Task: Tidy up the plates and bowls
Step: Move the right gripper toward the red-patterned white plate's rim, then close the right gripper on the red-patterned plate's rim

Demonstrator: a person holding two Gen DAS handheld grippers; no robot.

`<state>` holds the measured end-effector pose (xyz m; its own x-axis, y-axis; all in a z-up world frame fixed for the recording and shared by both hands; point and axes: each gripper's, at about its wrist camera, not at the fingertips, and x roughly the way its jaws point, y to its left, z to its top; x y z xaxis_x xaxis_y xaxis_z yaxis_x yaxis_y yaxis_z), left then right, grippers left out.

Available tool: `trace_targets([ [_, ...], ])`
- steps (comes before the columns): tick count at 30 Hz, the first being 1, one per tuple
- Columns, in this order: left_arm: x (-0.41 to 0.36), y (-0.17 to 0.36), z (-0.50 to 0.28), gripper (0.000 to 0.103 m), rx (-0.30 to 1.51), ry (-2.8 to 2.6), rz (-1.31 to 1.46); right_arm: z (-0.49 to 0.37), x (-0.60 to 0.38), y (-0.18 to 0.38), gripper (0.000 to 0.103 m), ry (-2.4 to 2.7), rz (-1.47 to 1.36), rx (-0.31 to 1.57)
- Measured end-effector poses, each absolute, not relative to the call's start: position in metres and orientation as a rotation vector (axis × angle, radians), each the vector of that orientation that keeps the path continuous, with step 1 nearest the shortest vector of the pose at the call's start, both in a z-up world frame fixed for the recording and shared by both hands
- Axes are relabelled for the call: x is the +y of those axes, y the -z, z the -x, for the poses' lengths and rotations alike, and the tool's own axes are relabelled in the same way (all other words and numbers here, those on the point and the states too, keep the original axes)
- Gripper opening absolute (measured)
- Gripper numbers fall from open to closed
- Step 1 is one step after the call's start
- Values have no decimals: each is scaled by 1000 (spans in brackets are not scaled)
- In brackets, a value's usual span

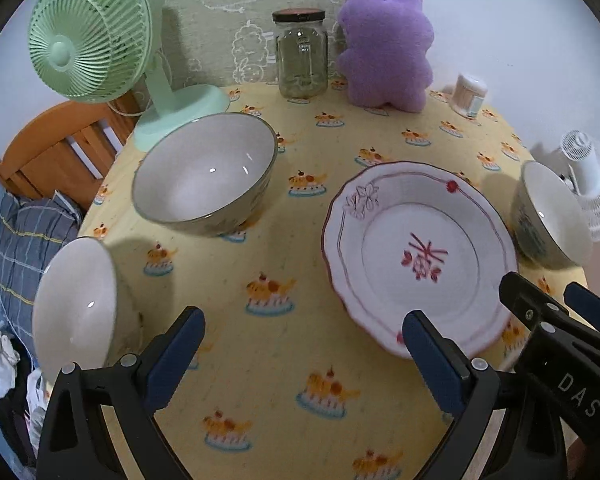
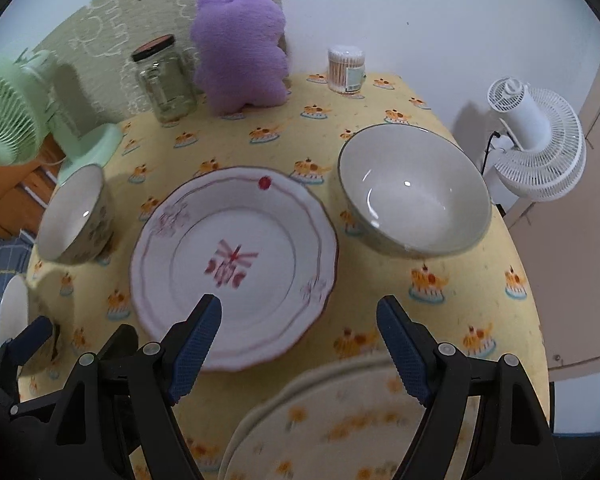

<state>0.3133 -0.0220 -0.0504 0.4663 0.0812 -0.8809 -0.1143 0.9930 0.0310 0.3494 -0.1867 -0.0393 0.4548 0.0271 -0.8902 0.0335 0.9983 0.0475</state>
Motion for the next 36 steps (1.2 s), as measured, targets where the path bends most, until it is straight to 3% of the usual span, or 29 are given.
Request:
trace_targets([
  [9, -32, 79, -341, 96, 1109, -128, 29, -381, -198, 69, 82, 29, -99, 1151],
  [14, -42, 96, -351, 82, 1144, -92, 32, -388, -202, 84, 80, 36, -101, 1172],
  [22, -57, 98, -354, 65, 1121, -27, -9, -396, -193, 95, 54, -30, -99, 1177],
  [36, -31, 94, -330, 64, 1159, -66, 0, -381, -161, 88, 54, -66, -43, 1197],
])
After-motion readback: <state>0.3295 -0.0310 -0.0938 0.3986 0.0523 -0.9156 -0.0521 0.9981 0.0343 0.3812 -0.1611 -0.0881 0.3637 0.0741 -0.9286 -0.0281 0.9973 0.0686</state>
